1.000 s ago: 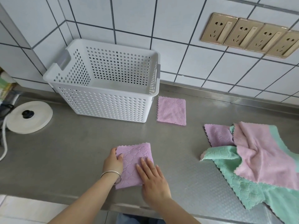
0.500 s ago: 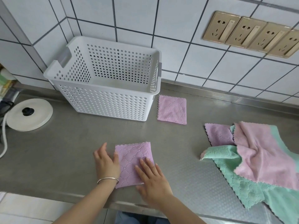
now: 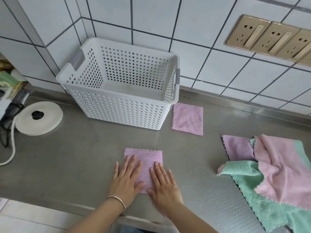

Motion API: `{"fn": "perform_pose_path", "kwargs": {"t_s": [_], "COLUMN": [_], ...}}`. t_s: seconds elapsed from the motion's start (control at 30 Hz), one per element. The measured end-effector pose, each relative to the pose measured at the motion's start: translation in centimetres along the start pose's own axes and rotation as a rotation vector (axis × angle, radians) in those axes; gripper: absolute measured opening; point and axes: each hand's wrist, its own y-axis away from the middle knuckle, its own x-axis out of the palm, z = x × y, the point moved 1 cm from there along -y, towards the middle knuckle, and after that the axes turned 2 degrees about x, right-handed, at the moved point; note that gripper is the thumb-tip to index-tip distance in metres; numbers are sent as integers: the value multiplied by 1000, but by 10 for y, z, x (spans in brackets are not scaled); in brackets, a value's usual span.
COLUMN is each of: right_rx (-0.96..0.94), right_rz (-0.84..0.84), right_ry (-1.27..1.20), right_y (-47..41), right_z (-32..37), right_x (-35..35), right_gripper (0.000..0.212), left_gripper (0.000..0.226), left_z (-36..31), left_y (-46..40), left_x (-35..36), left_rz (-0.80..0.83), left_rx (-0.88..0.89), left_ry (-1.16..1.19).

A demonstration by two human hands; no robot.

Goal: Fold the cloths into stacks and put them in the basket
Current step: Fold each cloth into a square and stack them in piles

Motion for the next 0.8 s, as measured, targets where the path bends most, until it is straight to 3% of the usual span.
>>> {"fn": "perform_pose_path", "kwargs": {"t_s": [0.1, 0.27, 0.37, 0.43, 0.57, 0.67, 0.8], "right_rx": [-7, -24, 11, -27, 36, 198, 708], "right_rz": [71, 123, 252, 218, -63, -401, -786], "right_ry": [-27, -69, -70, -111, -252, -323, -309], "right_y": [-30, -90, -111, -113, -88, -46, 17], "right_z": [26, 80, 90, 93, 42, -32, -148], "right_x": [-2, -18, -27, -32, -52, -67, -84], "right_gripper": [71, 66, 69, 67, 57, 44, 27], "left_gripper": [69, 66, 66, 66, 60, 53, 44], "left_z": [37, 110, 127, 134, 111, 50, -62], "left_y": [-13, -35, -52, -53, -66, -87, -124], "left_x": [-3, -23, -36, -35, -39, -58, -76], "left_rz": [32, -3, 67, -19, -131, -183, -298], "left_rx": [-54, -20, 45, 70, 182, 316, 515], "left_ry": [-34, 26, 49, 24, 4, 23, 170]}}
